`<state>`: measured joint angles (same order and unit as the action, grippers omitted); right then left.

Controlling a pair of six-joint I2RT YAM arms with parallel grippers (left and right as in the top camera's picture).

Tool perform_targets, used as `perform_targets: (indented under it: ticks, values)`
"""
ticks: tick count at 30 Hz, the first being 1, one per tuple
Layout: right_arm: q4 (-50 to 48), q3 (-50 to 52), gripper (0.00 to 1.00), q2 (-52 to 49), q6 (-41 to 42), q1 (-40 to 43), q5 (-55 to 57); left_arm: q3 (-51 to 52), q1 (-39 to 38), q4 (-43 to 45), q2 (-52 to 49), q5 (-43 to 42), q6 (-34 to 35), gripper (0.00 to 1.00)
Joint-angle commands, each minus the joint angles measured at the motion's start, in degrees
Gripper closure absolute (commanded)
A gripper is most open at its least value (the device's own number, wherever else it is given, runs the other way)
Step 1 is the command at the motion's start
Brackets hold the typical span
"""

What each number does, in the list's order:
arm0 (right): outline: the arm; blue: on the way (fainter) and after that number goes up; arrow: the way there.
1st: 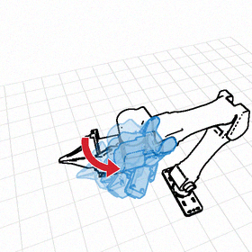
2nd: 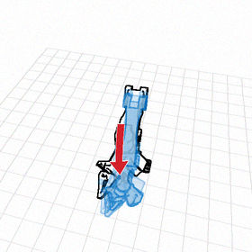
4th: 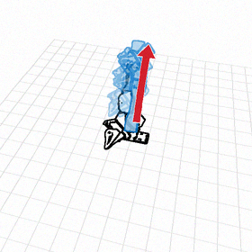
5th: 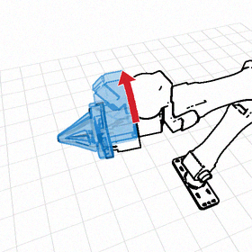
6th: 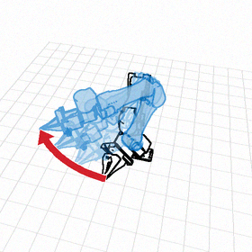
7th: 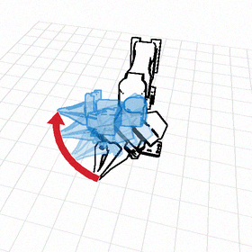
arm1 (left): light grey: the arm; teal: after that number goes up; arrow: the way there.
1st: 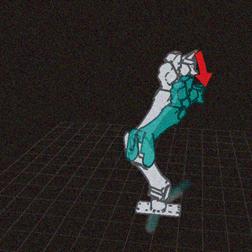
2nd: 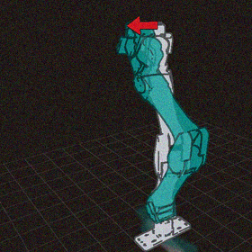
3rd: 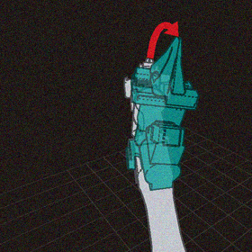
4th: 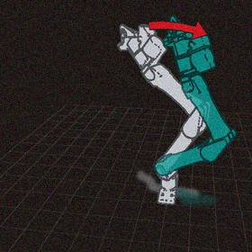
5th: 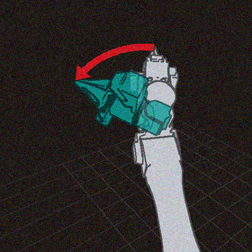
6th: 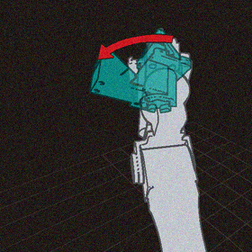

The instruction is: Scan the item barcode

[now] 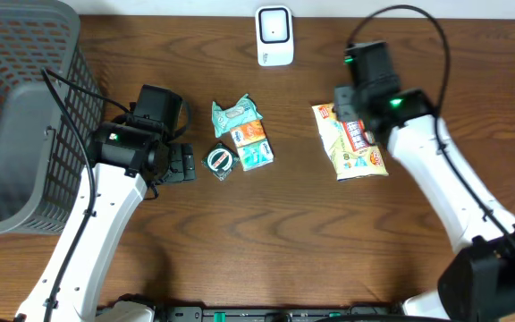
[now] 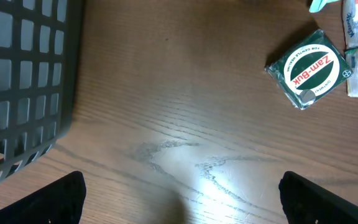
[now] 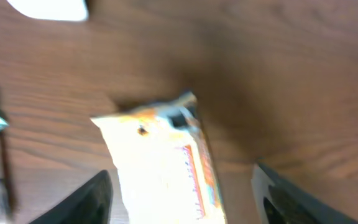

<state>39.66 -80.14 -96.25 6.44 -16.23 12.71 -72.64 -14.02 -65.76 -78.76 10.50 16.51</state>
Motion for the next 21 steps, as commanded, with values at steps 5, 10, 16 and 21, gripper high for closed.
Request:
perform_targets:
  ticks: [5, 10, 16, 21]
  values:
    - [2.49, 0.46, 0.21, -9.03, -7.39, 6.58, -19.32, 0.11, 0.2, -0.17, -0.22, 0.7, 0.09, 0.02]
    - [2.75, 0.46, 0.33, -16.57, -7.39, 7.13, -19.28, 0.11, 0.2, -0.17, -0.22, 0.7, 0.09, 0.02]
    - [2.8, 0.46, 0.32, -22.8, -7.37, 6.62, -19.28, 0.11, 0.2, -0.17, -0.22, 0.7, 0.09, 0.02]
    - [2.01, 0.31, 0.85, -22.4, -7.34, 6.51, -19.28, 0.11, 0.2, -0.17, -0.22, 0.7, 0.11, 0.02]
